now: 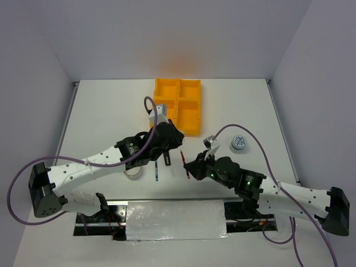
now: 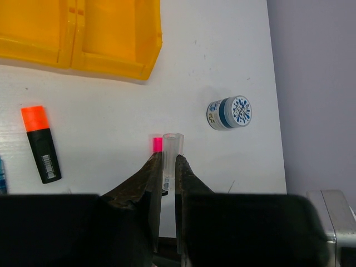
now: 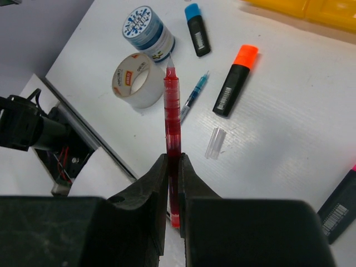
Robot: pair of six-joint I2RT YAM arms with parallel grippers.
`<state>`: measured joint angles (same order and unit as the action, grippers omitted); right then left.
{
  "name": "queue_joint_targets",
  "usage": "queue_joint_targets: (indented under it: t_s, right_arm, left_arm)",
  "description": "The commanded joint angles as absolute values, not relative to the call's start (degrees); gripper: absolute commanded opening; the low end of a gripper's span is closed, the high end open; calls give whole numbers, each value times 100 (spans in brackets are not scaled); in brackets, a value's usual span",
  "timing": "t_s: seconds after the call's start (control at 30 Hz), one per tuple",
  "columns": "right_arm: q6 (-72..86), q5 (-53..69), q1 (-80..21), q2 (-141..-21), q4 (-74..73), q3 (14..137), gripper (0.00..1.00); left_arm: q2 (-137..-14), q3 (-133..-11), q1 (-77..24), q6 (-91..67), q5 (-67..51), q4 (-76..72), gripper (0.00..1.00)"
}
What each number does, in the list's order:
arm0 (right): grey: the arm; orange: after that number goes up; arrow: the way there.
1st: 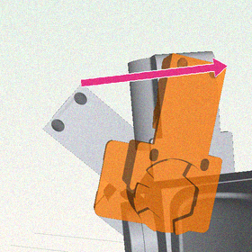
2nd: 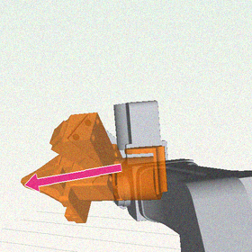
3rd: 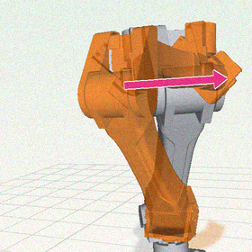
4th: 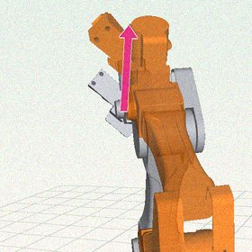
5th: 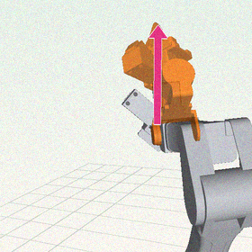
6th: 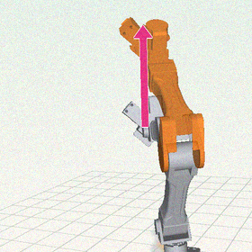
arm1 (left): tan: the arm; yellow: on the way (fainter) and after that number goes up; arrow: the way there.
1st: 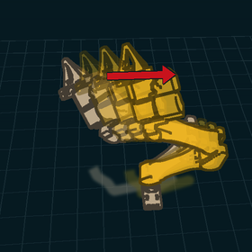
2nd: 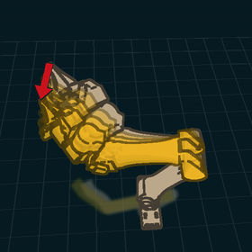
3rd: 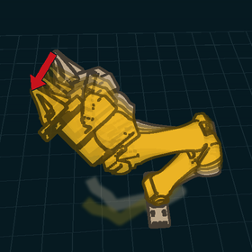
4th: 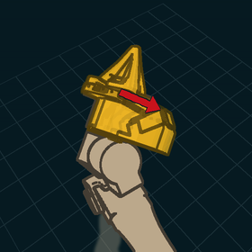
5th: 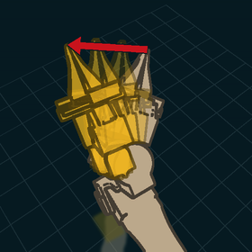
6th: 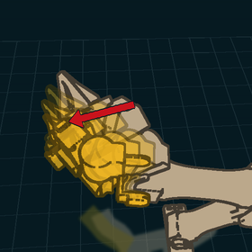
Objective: Sort the stationery into containers
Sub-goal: Close the pen cap on the pen.
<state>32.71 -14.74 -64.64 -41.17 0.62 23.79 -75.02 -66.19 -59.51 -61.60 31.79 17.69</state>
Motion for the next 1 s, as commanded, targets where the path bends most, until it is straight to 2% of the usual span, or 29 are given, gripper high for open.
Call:
queue_joint_targets:
  t_s: [0.0,0.97]
  right_arm:
    - [3278,-1845,-6513,-4131,272,2672,0]
    - [3375,-2127,-6504,-3964,106,2821,0]
  left_arm:
    - [-7339,-6583,-5994,-6056,3164,1494,4]
    - [-7260,-6337,-5985,-6012,2988,1169,6]
